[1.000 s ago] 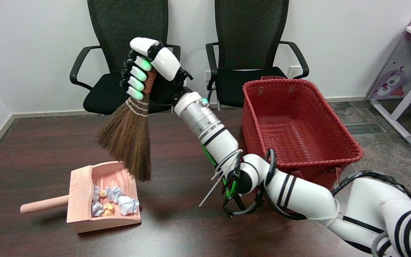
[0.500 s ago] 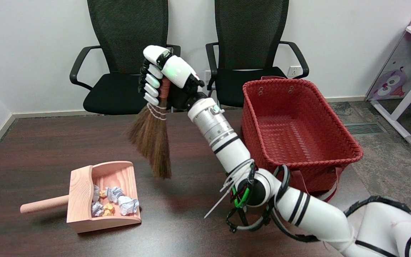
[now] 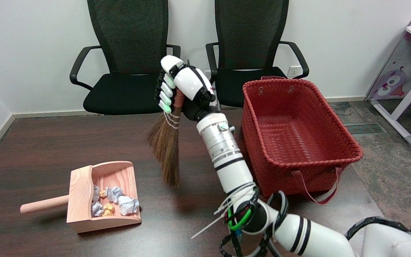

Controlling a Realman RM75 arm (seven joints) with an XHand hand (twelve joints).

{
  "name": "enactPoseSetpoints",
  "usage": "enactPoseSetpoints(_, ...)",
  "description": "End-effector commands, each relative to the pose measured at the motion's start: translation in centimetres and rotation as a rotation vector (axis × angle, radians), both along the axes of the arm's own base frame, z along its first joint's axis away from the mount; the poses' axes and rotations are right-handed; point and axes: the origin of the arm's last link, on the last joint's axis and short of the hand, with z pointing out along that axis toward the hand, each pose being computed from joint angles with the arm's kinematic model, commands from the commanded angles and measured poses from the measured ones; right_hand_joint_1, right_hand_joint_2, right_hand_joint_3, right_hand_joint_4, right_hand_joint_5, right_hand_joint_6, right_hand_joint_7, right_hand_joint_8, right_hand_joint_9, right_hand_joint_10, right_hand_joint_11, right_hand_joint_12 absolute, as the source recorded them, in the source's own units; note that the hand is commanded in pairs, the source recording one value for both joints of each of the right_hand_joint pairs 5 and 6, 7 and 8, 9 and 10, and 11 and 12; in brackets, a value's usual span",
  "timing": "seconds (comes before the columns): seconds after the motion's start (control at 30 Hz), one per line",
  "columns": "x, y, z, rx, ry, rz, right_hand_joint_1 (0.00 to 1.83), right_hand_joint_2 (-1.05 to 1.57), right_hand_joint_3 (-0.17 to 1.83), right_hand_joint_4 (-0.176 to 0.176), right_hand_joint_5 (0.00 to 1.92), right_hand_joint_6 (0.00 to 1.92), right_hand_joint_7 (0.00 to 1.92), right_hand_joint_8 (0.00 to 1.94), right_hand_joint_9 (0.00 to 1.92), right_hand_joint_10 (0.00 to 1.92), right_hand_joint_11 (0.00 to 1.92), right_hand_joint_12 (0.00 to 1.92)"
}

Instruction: Sweep the paper ball into the dustpan.

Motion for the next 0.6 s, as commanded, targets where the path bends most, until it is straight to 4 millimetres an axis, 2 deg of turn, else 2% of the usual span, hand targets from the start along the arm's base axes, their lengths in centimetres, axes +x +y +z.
enactPoseSetpoints(0.03,-3.4,3.2,-3.1,-0.099,-0.046,-0.163,0.72,1.57,1.72,0.048,1.92,1.92,1.92,1.92,1.92,1.92,1.92,1.92)
enactPoseSetpoints(0.33,-2.4,3.8,-1.8,-0.182,-0.008,-0.076,0.73,1.57,1.74,0.054,1.92,1.92,1.92,1.92,1.92,1.92,1.92,1.92)
enactPoseSetpoints(0.6,-2.3,3.9,-0.2,-0.226,0.031,-0.037,0.74,1.57,1.75,0.055,1.92,1.92,1.92,1.92,1.92,1.92,1.92,1.92)
